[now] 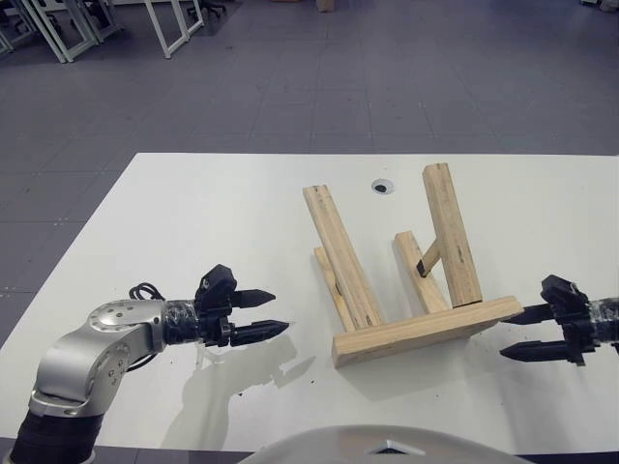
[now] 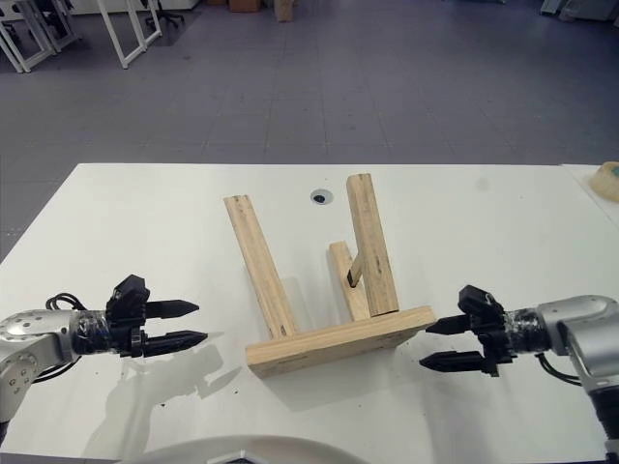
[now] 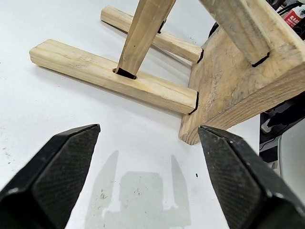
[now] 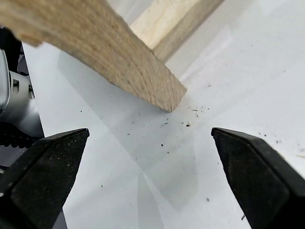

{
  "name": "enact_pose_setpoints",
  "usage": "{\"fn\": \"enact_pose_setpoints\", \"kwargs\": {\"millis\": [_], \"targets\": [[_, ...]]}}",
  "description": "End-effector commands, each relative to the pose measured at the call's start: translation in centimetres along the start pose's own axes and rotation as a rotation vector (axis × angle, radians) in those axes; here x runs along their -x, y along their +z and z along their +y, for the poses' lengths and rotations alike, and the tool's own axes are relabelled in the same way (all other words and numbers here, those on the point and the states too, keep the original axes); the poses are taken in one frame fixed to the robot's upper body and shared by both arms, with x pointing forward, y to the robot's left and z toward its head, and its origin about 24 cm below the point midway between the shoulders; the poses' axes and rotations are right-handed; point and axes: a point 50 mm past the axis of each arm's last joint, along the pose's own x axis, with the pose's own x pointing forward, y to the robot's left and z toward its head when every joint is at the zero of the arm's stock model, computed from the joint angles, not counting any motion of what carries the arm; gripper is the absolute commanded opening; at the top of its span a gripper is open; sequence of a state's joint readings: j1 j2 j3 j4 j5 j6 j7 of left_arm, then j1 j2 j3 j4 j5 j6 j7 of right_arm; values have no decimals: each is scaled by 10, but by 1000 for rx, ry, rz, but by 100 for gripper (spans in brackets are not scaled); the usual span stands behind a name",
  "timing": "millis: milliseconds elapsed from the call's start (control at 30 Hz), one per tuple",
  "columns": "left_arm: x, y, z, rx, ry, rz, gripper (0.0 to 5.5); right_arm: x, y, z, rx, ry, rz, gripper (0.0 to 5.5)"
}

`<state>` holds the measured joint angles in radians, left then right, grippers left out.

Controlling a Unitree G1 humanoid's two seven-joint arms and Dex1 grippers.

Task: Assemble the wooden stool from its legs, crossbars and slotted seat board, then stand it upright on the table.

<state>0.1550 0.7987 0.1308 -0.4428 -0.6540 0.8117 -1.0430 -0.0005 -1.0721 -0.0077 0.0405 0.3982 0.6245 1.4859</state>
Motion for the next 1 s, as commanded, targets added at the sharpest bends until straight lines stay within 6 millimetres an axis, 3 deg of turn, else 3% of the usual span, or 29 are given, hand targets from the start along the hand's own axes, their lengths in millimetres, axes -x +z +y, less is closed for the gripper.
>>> {"fn": "enact_pose_setpoints", "kwargs": {"millis": [33,267,433,567,700,867,1000], "targets": [[-3,1,-3,-9,-22,0,382,-24,20,3,78,38,-73,475],[16,10,0,-43,-13,24,382,-54,46,10,149,76,-167,475],[21,16,8,-76,57,5,382,-89,59,2,103,11,-268,475],[22,19,12,-94,89,3,382,-111,73,14,74,51,-349,475],[28,16,16,-104,112,18,382,-115,85,28,83,86,-385,475],[44,7,14,-169,49,111,382,-114,88,31,96,84,-374,475],[41,17,14,-190,-11,33,452,-114,86,30,98,82,-364,480]]}}
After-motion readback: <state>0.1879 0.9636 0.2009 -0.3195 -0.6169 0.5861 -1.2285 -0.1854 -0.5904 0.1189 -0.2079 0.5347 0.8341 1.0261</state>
